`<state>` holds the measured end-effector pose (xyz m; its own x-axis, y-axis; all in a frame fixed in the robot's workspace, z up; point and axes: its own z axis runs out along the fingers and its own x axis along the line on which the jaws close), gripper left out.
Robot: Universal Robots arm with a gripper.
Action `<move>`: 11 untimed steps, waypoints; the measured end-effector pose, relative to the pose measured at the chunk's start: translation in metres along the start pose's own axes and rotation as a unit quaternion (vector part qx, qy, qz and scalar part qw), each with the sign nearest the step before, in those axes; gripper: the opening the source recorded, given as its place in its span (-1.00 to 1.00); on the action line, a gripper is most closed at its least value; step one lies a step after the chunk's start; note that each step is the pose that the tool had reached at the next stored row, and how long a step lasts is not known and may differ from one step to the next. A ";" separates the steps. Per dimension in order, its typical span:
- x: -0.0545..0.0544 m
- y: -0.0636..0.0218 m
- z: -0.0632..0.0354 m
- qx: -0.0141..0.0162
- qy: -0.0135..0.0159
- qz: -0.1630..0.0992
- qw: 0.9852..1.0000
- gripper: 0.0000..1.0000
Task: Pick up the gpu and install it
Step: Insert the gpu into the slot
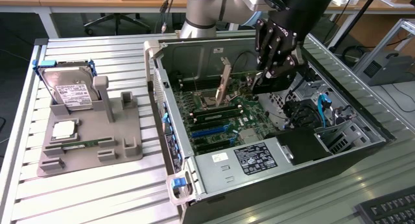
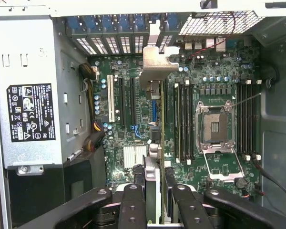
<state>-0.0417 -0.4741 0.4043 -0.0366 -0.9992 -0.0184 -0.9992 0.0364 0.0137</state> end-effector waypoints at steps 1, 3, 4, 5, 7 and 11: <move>0.000 0.0000 0.0000 0.000 0.000 0.000 1.000 -0.47; 0.001 0.0000 0.0000 0.000 0.000 0.000 1.000 -0.47; 0.001 0.0000 0.0001 0.000 0.000 0.000 1.000 -0.47; 0.002 0.0000 0.0001 0.000 0.000 0.000 1.000 -0.47; 0.002 0.0000 0.0001 0.000 0.000 0.000 1.000 -0.47; 0.003 0.0000 0.0002 0.000 0.000 0.000 1.000 -0.47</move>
<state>-0.0418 -0.4771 0.4041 -0.0366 -0.9992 -0.0183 -0.9992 0.0363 0.0137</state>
